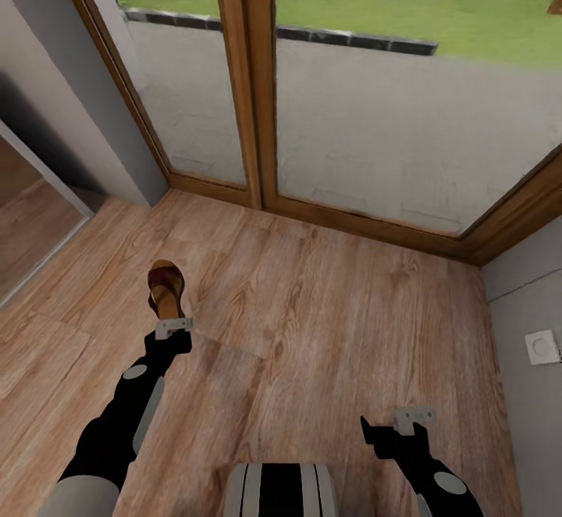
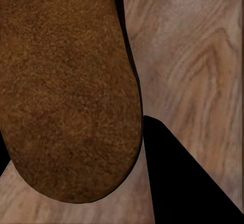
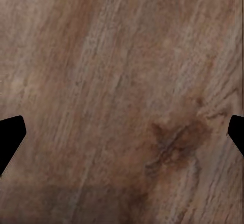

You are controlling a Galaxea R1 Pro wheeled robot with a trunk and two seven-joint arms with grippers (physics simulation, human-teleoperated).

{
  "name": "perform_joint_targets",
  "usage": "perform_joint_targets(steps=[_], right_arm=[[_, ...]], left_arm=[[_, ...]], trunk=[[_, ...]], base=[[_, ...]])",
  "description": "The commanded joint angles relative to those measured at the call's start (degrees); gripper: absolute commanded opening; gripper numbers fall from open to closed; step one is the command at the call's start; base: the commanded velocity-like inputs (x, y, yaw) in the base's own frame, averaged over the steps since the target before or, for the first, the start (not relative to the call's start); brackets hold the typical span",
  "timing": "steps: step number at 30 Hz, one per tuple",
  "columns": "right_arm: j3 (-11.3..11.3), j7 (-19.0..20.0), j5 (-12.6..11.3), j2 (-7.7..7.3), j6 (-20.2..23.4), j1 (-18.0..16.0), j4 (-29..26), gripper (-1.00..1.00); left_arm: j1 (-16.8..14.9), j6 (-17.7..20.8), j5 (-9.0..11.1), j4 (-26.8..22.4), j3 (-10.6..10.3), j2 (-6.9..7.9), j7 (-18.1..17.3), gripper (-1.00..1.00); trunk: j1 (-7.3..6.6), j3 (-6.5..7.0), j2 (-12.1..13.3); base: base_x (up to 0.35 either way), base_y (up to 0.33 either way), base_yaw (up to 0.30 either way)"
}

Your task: Pick up the two gym shoes and the two sandals from the corridor floor and place them onto the hallstand (shoe rack) in the corridor, making sure they are on the rack and not on the floor. Arrange them so the two gym shoes are next to each other and the two sandals are next to each other.

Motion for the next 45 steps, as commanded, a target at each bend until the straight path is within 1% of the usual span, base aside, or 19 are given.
perform_joint_targets(steps=[1, 8, 21, 31, 45], right_arm=[[0.04, -0.03, 0.01, 0.0, 0.32, -0.01, -0.07, 1.0], [0.15, -0.08, 0.01, 0.02, 0.32, -0.01, -0.06, 1.0], [0.08, -0.15, 0.02, 0.02, 0.32, 0.04, -0.06, 1.0], [0.11, -0.16, 0.1, 0.02, 0.32, 0.07, -0.06, 1.0], [0.16, -0.14, 0.1, 0.02, 0.32, 0.07, -0.06, 1.0]], left_arm=[[0.01, 0.35, -0.16, 0.02, 0.0, 0.02, -0.02, -1.0], [0.04, 0.41, -0.18, 0.48, 0.11, 0.28, -0.02, -1.0], [0.05, 0.47, -0.12, 0.62, 0.07, 0.2, -0.02, -1.0], [0.05, 0.47, -0.1, 0.71, 0.06, 0.16, -0.02, -1.0], [0.05, 0.55, -0.1, 0.71, 0.06, 0.07, -0.02, -1.0]], trunk=[[-0.03, 0.29, 0.0], [-0.21, 2.49, 0.1], [-0.55, 6.57, 0.27], [-0.81, 8.96, 0.4], [-1.17, 13.27, 0.59]], base=[[0.0, 0.0, 0.0], [0.0, 0.0, 0.0], [0.0, 0.0, 0.0], [0.0, 0.0, 0.0], [0.0, 0.0, 0.0]])
